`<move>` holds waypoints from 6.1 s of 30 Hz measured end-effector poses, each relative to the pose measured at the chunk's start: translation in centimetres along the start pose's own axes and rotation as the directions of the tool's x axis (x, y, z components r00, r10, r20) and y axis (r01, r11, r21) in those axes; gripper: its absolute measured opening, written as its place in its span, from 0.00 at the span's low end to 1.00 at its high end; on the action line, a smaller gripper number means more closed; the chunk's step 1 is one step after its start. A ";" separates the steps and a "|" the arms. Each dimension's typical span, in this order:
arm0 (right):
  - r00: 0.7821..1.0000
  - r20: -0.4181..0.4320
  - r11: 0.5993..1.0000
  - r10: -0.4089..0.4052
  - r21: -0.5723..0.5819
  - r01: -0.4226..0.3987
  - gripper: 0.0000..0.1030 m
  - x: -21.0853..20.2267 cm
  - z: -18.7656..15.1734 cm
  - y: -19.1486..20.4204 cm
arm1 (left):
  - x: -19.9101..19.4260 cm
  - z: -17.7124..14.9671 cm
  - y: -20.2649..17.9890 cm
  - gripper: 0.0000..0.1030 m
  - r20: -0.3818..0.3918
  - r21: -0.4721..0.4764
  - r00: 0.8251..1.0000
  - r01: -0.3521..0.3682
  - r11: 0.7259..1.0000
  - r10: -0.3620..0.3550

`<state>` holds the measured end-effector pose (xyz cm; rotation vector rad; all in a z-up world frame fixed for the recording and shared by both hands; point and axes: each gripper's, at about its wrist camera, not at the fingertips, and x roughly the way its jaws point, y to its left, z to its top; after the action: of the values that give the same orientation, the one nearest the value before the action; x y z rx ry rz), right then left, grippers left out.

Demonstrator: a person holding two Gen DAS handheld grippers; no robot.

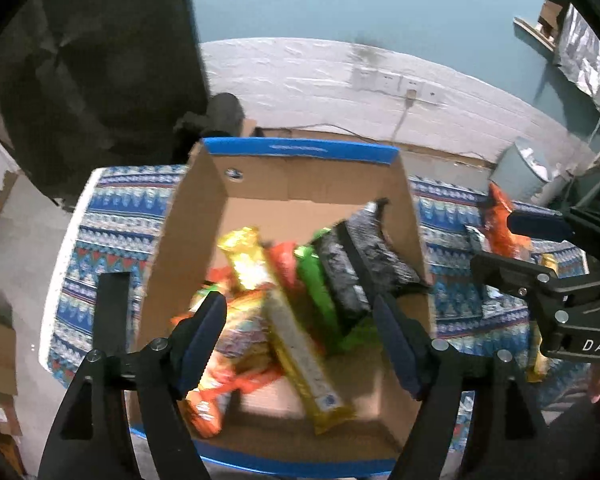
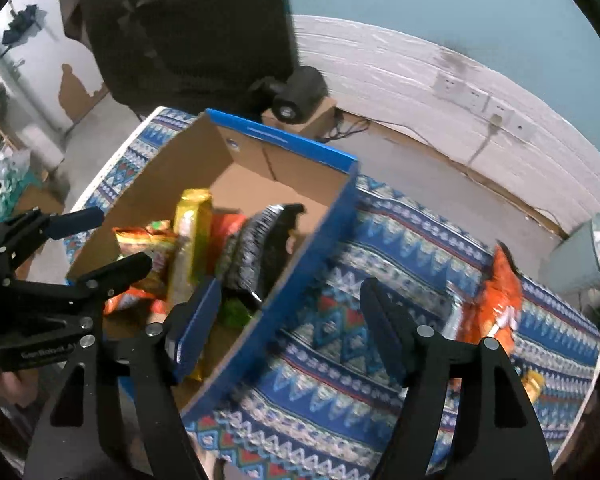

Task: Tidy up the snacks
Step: 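Move both grippers back to the remaining snacks, then grasp the silver foil pack with the left gripper while the right grasps another yellow wafer bar, then lift both snacks and carry them over the cardboard box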

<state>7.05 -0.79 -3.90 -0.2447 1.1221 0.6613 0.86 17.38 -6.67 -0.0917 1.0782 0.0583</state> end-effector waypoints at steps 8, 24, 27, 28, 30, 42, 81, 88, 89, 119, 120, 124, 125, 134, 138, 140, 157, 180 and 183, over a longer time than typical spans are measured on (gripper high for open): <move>0.999 0.003 0.998 -0.046 0.042 0.045 0.70 -2.2 -2.7 -3.0 | -0.2 -0.3 -4.3 0.75 -0.005 0.070 0.999 0.033 0.997 -0.033; 0.991 -0.026 0.978 -0.132 0.157 0.134 0.72 -5.3 -9.4 -9.9 | 0.5 -1.3 -12.7 0.75 -0.063 0.199 0.993 0.108 0.974 -0.097; 0.988 -0.038 0.970 -0.151 0.187 0.156 0.72 -5.5 -10.8 -11.5 | 1.0 -1.8 -14.5 0.75 -0.079 0.232 0.993 0.106 0.967 -0.090; 0.987 -0.045 0.967 -0.157 0.198 0.163 0.73 -5.4 -11.3 -12.1 | 1.1 -2.0 -15.1 0.75 -0.086 0.243 0.992 0.107 0.964 -0.088; 0.985 -0.064 0.959 -0.159 0.229 0.170 0.73 -5.3 -12.4 -13.4 | 1.5 -2.3 -16.3 0.75 -0.100 0.262 0.991 0.109 0.959 -0.086; 0.970 -0.167 0.903 -0.177 0.365 0.228 0.73 -3.0 -18.6 -19.1 | 4.4 -3.6 -20.7 0.75 -0.173 0.297 0.982 0.129 0.946 -0.080; 0.975 -0.139 0.906 -0.173 0.366 0.213 0.37 0.5 -22.3 -24.0 | 16.0 -0.8 -24.2 0.75 -0.295 0.158 0.954 0.104 0.982 -0.053; 0.971 -0.133 0.916 -0.197 0.329 0.231 0.36 1.9 -20.7 -23.3 | 17.3 0.8 -23.7 0.78 -0.285 0.106 0.956 0.109 0.988 -0.074; 0.971 -0.132 0.917 -0.200 0.325 0.233 0.35 2.1 -20.6 -23.1 | 17.5 0.9 -23.7 0.79 -0.286 0.104 0.955 0.108 0.989 -0.074; 0.978 -0.073 0.919 -0.193 0.336 0.207 0.29 -1.8 -20.6 -22.6 | 13.1 -2.4 -25.0 0.29 -0.224 0.215 0.971 0.138 0.967 -0.089; 0.978 -0.073 0.918 -0.195 0.337 0.208 0.29 -2.0 -20.5 -22.5 | 12.7 -2.5 -24.8 0.29 -0.221 0.216 0.971 0.141 0.966 -0.092; 0.978 -0.069 0.915 -0.199 0.344 0.210 0.29 -3.0 -20.0 -22.3 | 11.3 -3.0 -24.1 0.29 -0.212 0.219 0.972 0.146 0.965 -0.099; 0.978 -0.067 0.915 -0.198 0.346 0.209 0.29 -3.2 -19.9 -22.2 | 11.1 -3.0 -24.0 0.29 -0.210 0.219 0.972 0.149 0.964 -0.102; 0.978 -0.042 0.921 -0.203 0.331 0.206 0.29 -5.1 -18.4 -21.1 | 8.3 -3.0 -22.8 0.29 -0.169 0.238 0.980 0.146 0.960 -0.107; 0.979 -0.025 0.927 -0.202 0.319 0.200 0.29 -5.8 -17.4 -20.2 | 6.9 -2.8 -21.7 0.29 -0.145 0.244 0.983 0.142 0.959 -0.109; 0.980 -0.018 0.929 -0.200 0.314 0.196 0.29 -6.0 -16.9 -19.7 | 6.1 -2.8 -21.2 0.29 -0.134 0.242 0.984 0.143 0.960 -0.113; 0.991 0.045 0.966 -0.130 0.229 0.116 0.29 -6.3 -11.4 -14.0 | 1.6 -1.7 -15.7 0.29 -0.048 0.208 0.992 0.121 0.971 -0.113; 0.997 0.077 0.997 0.006 0.081 -0.012 0.29 -3.7 -2.7 -4.0 | -1.1 -0.8 -6.2 0.29 0.044 0.083 0.998 0.049 0.995 -0.053; 0.997 0.075 0.998 0.018 0.058 -0.023 0.29 -3.2 -1.9 -2.6 | -1.1 -0.8 -4.8 0.29 0.053 0.065 0.998 0.025 0.998 -0.028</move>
<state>6.33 -4.91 -2.18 -0.1576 1.0720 0.6498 0.12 12.54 -5.88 -0.0458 1.0234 0.0020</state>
